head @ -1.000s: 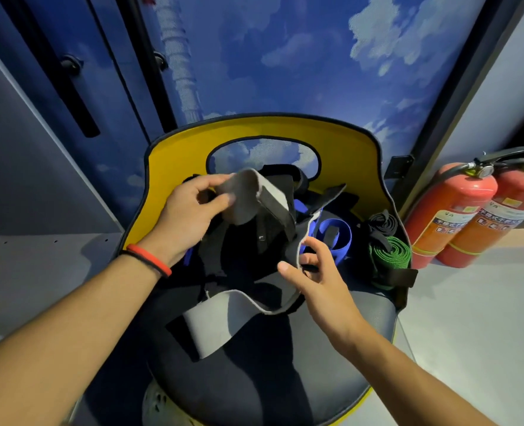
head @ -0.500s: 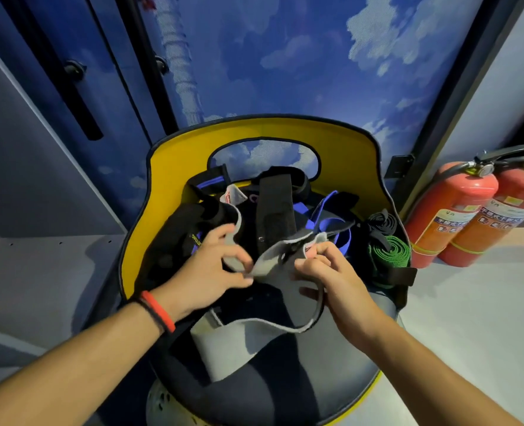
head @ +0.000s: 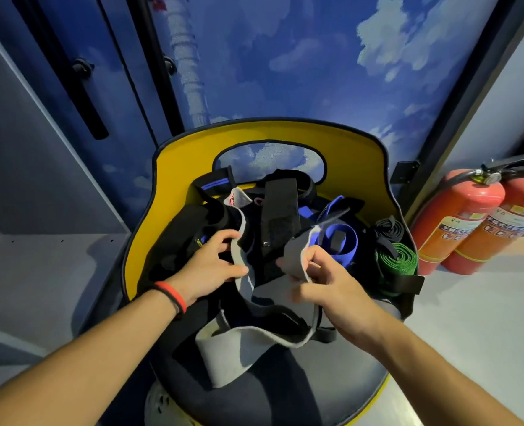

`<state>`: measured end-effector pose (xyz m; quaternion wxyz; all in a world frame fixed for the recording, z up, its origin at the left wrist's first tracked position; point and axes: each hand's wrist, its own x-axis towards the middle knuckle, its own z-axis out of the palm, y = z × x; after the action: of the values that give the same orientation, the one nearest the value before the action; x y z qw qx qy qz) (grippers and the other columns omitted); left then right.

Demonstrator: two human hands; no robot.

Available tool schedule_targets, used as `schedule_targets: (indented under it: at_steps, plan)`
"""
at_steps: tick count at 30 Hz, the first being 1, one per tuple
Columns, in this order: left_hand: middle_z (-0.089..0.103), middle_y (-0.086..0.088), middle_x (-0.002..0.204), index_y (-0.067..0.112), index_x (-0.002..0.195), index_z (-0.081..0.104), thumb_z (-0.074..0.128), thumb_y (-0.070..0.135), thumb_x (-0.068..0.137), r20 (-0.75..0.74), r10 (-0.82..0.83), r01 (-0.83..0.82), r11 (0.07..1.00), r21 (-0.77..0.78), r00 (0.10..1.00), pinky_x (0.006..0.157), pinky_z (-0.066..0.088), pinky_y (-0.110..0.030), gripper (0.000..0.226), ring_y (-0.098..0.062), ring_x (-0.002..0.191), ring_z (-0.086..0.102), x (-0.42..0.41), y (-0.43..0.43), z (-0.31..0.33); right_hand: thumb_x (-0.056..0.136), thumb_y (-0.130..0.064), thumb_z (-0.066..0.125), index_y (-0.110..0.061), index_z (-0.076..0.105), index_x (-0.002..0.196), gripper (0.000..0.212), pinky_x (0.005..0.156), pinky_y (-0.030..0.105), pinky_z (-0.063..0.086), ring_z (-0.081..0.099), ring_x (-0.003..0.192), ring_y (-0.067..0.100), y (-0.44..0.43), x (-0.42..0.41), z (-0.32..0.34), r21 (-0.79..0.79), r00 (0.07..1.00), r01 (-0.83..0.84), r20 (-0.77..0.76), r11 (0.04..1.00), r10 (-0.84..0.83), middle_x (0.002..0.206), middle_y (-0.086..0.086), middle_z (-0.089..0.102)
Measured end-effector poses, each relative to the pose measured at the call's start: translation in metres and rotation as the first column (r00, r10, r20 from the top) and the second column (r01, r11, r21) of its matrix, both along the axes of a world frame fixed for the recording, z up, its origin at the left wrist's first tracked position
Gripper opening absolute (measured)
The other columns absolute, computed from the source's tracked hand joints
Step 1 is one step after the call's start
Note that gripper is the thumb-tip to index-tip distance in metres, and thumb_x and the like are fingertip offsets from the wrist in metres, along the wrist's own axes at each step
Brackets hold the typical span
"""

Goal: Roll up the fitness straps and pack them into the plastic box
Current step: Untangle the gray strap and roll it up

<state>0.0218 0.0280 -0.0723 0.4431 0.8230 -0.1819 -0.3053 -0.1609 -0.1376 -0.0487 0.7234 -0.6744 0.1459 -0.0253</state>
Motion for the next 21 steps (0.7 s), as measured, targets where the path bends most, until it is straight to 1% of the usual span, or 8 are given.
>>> schedule_targets:
  at_steps: [2, 4, 6, 9, 11, 14, 19, 21]
  plan:
    - [0.053, -0.004, 0.138, 0.039, 0.138, 0.039, 0.073, -0.003, 0.084, -0.009, 0.04, -0.041, 0.998, -0.043, 0.999, 0.083, 0.059, -0.038, 0.076, -0.025, 0.096, 0.071, 0.002, -0.007, -0.005, 0.076, 0.004, 0.071, -0.009, 0.041, 0.097, 0.039, 0.064, 0.033, 0.038, 0.042, 0.071, 0.016, 0.004, 0.006, -0.001, -0.153, 0.998, -0.061, 0.005, 0.986, 0.062, 0.08, 0.006, 0.055]
    - [0.056, -0.005, 0.136, 0.039, 0.149, 0.028, 0.069, -0.008, 0.082, -0.054, 0.049, -0.051, 0.998, -0.045, 0.997, 0.086, 0.059, -0.042, 0.092, -0.028, 0.101, 0.07, 0.005, -0.013, -0.005, 0.078, 0.003, 0.071, -0.018, 0.04, 0.098, 0.042, 0.053, 0.032, 0.038, 0.041, 0.063, 0.017, 0.005, 0.017, -0.005, -0.31, 0.994, -0.106, -0.018, 0.945, 0.105, 0.08, 0.003, 0.052]
    - [0.063, -0.002, 0.125, 0.038, 0.152, 0.027, 0.067, -0.006, 0.079, -0.056, 0.034, -0.033, 0.999, 0.025, 0.998, 0.087, 0.056, -0.037, 0.095, -0.023, 0.104, 0.067, 0.008, -0.015, -0.004, 0.074, -0.011, 0.074, -0.031, 0.042, 0.104, 0.048, 0.06, 0.03, 0.047, 0.052, 0.078, 0.02, 0.003, 0.028, -0.012, -0.494, 0.99, -0.139, -0.086, 0.858, 0.111, 0.099, 0.01, 0.055]
    - [0.066, -0.005, 0.115, 0.02, 0.134, 0.054, 0.063, -0.004, 0.077, 0.042, 0.028, -0.035, 0.983, 0.179, 0.999, 0.083, 0.052, -0.032, 0.062, -0.02, 0.104, 0.062, 0.011, -0.011, 0.001, 0.077, -0.025, 0.076, -0.033, 0.042, 0.111, 0.049, 0.076, 0.029, 0.048, 0.047, 0.099, 0.018, -0.002, 0.042, -0.011, -0.682, 0.966, -0.255, -0.216, 0.685, 0.145, 0.101, 0.002, 0.052]
    - [0.061, -0.006, 0.132, 0.021, 0.145, 0.05, 0.059, -0.005, 0.077, 0.046, 0.02, -0.029, 0.978, 0.205, 0.999, 0.086, 0.049, -0.03, 0.073, -0.025, 0.116, 0.058, 0.015, -0.008, 0.0, 0.079, -0.033, 0.074, -0.03, 0.041, 0.104, 0.042, 0.074, 0.038, 0.051, 0.053, 0.089, 0.022, -0.003, 0.052, -0.007, -0.729, 0.941, -0.337, -0.282, 0.596, 0.188, 0.092, -0.001, 0.056]
    - [0.043, -0.002, 0.152, 0.028, 0.16, 0.024, 0.057, -0.005, 0.077, 0.028, 0.039, -0.044, 0.975, 0.218, 0.999, 0.067, 0.044, -0.026, 0.095, -0.023, 0.114, 0.058, 0.022, -0.007, 0.003, 0.083, -0.04, 0.068, -0.026, 0.038, 0.095, 0.035, 0.069, 0.039, 0.047, 0.055, 0.079, 0.024, 0.0, 0.067, -0.008, -0.695, 0.913, -0.401, -0.353, 0.597, 0.203, 0.087, -0.002, 0.057]
    - [0.054, -0.01, 0.128, 0.02, 0.155, 0.033, 0.055, -0.008, 0.072, 0.045, 0.058, -0.066, 0.971, 0.23, 0.997, 0.05, 0.038, -0.02, 0.09, -0.024, 0.09, 0.062, 0.033, -0.001, 0.0, 0.094, -0.047, 0.048, -0.024, 0.039, 0.098, 0.026, 0.089, 0.041, 0.042, 0.056, 0.109, 0.037, -0.009, 0.087, -0.022, -0.712, 0.924, -0.294, -0.383, 0.638, -0.002, 0.127, 0.009, 0.049]
    - [0.051, -0.01, 0.142, 0.029, 0.158, 0.029, 0.052, -0.013, 0.075, 0.03, 0.062, -0.067, 0.979, 0.193, 0.998, 0.045, 0.039, -0.015, 0.096, -0.03, 0.105, 0.065, 0.04, 0.003, 0.001, 0.098, -0.046, 0.038, -0.02, 0.041, 0.098, 0.026, 0.089, 0.044, 0.042, 0.056, 0.111, 0.041, -0.02, 0.089, -0.024, -0.75, 0.918, -0.19, -0.365, 0.633, -0.157, 0.13, 0.015, 0.054]
